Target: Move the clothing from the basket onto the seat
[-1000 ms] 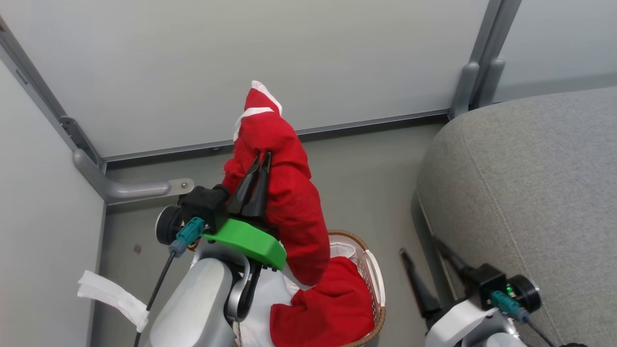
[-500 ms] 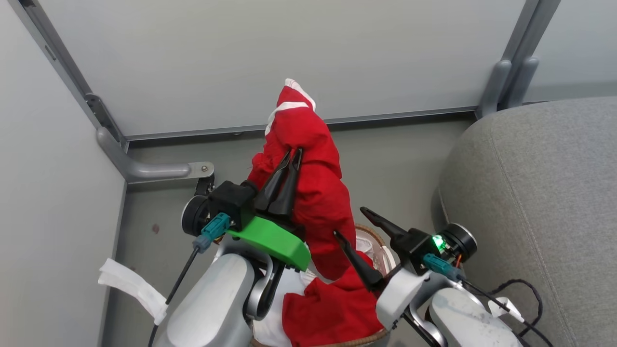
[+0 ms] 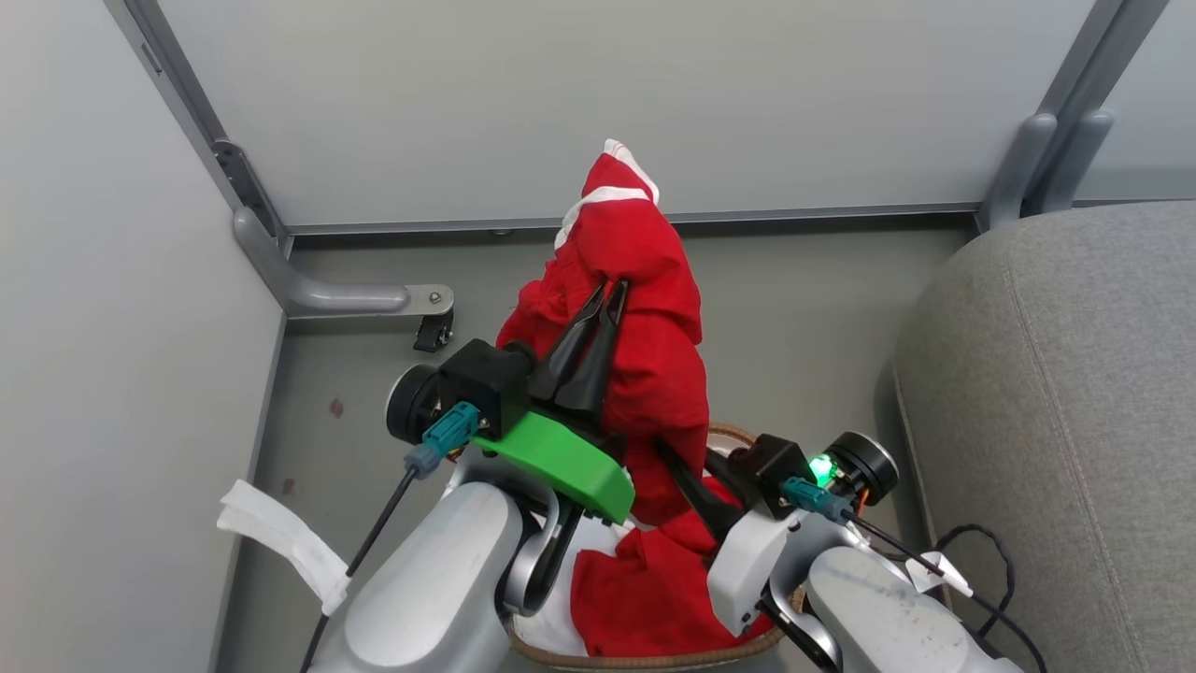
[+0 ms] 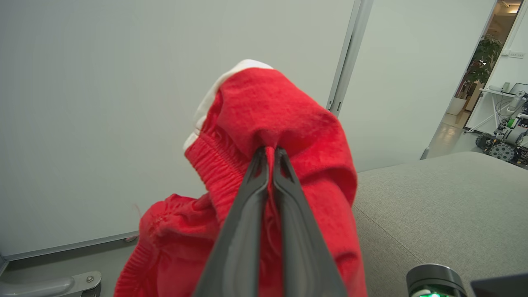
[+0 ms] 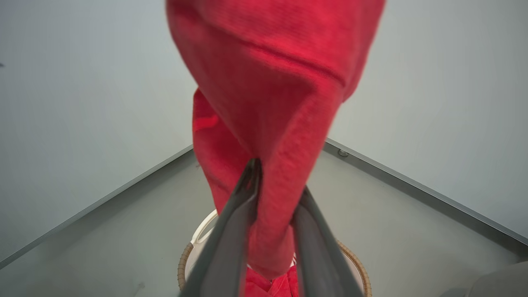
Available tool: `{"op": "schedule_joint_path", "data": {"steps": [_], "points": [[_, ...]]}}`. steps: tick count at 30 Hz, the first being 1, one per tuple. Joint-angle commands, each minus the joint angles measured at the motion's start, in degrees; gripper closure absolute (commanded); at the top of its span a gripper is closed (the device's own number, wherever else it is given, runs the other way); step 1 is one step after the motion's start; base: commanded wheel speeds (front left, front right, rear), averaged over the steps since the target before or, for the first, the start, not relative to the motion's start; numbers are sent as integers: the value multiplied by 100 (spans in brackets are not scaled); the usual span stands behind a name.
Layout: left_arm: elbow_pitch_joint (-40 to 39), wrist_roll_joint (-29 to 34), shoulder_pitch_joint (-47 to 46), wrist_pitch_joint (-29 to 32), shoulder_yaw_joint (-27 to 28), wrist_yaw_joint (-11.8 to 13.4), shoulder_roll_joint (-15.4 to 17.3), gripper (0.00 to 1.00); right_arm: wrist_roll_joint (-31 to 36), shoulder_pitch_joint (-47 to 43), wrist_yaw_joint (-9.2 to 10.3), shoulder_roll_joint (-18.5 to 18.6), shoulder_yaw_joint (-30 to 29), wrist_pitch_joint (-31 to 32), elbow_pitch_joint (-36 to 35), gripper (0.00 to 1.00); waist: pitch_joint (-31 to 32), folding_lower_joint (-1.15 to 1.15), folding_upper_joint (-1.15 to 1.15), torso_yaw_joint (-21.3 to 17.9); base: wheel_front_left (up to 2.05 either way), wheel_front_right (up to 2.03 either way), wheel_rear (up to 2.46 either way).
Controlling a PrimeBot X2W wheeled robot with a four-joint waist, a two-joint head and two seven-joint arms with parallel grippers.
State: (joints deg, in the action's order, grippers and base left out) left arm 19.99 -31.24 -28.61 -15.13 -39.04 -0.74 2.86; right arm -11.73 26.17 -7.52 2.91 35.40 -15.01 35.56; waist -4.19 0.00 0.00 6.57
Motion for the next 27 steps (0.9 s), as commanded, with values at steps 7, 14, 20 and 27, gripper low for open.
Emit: {"op": "schedule_joint_path", "data": {"steps": [7, 14, 20, 27], "points": [[30, -16, -31, -3, 71, 72, 12, 100, -258, -264, 6, 17, -71, -25, 173, 100, 3, 0, 0, -2, 0, 0, 0], [54, 26, 89, -5, 154, 75, 13, 100, -207, -568, 6, 50, -287, -14, 293, 100, 40, 0, 0, -99, 0, 0, 0], [113, -17, 237, -4, 213, 86, 13, 57, -86, -793, 6, 75, -757, -15, -223, 100, 87, 0, 0, -227, 0, 0, 0], [259, 240, 385, -2, 365, 98, 15, 0, -22, -1079, 6, 50, -1345, -17, -1279, 100, 121, 0, 0, -512, 0, 0, 0]]}}
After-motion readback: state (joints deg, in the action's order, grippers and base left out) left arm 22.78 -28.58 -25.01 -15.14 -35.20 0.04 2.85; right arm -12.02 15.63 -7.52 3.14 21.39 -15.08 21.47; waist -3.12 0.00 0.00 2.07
